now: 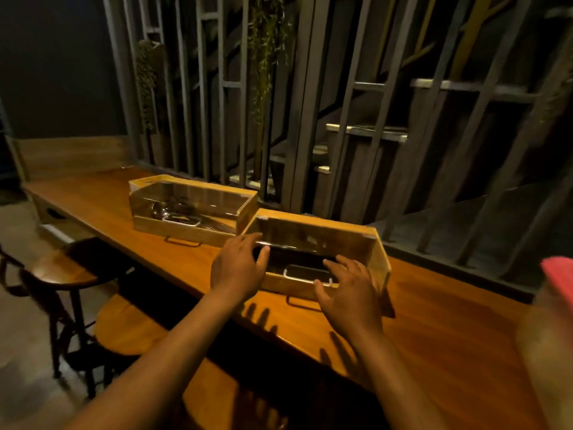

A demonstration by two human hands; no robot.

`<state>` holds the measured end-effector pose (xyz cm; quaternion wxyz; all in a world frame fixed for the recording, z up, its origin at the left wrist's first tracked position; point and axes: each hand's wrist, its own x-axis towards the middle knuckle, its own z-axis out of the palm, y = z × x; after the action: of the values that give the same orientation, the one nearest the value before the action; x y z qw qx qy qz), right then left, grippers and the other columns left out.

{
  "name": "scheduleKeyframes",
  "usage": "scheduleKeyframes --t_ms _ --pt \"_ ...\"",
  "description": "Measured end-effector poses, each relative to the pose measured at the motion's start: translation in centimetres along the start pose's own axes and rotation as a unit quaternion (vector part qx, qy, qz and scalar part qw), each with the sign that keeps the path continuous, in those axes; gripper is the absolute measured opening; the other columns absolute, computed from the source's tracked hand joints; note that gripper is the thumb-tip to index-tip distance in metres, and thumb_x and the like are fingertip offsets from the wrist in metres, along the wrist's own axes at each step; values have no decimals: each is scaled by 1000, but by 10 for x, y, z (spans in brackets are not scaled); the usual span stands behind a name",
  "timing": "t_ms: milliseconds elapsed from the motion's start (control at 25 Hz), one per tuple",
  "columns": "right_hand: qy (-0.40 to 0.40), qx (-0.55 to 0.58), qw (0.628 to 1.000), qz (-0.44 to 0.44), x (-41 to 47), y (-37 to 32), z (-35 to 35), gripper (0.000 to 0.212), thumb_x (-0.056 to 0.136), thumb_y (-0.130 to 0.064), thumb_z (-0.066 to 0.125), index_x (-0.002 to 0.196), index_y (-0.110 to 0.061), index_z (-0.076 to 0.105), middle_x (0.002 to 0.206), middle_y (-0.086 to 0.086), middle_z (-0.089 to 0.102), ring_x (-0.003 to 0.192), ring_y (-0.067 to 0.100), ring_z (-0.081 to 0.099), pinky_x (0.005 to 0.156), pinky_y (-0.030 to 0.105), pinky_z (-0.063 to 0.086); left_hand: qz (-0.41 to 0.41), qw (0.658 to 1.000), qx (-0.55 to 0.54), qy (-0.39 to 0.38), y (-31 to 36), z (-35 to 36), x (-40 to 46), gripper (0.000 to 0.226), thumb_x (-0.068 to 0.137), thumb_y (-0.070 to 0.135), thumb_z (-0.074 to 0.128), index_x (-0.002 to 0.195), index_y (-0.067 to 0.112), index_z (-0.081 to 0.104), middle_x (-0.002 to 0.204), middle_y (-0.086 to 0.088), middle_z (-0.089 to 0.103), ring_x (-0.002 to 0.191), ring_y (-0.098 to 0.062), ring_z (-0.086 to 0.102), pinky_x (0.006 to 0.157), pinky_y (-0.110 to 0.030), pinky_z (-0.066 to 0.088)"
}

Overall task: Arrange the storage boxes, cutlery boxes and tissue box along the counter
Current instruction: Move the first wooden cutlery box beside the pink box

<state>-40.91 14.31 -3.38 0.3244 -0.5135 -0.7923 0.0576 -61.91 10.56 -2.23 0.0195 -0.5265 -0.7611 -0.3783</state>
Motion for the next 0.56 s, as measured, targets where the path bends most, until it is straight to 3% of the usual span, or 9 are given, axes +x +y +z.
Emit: scheduleKeyframes --t_ms 120,200,280,360,560 --pt "-15 -23 999 22 25 -13 29 54 90 -49 57 141 -33 47 151 -2 42 143 21 28 116 49 27 -14 999 13 -37 -18 8 43 45 97 44 47 137 23 51 138 -3 55 132 -24 46 100 -42 44" --pt "-40 -38 998 32 38 -20 49 57 92 -50 52 146 -34 39 156 -1 34 146 23 21 118 48 22 -42 997 3 -65 -35 19 70 44 97 41 48 135 20 51 134 -7 57 127 -28 50 94 -41 45" --pt "-67 -58 995 35 50 -27 66 59 94 -53 48 148 -36 32 159 -2 28 148 23 16 119 50 18 -109 986 -67 -110 -53 30 92 39 98 37 49 131 17 54 127 -10 62 118 -31 57 85 -38 45" --pt "-72 -94 992 40 59 -31 78 59 95 -56 43 149 -38 29 160 -3 26 148 23 15 119 52 17 -176 957 -179 -144 -63 40 107 37 99 33 47 130 14 56 124 -12 64 112 -32 60 86 -39 48" --pt "-8 -74 996 58 55 -23 89 53 95 -56 41 144 -36 39 155 -6 36 147 20 21 117 51 19 -153 966 -157 -134 -56 51 96 35 101 36 40 124 17 60 114 -7 65 94 -22 59 70 -32 46"
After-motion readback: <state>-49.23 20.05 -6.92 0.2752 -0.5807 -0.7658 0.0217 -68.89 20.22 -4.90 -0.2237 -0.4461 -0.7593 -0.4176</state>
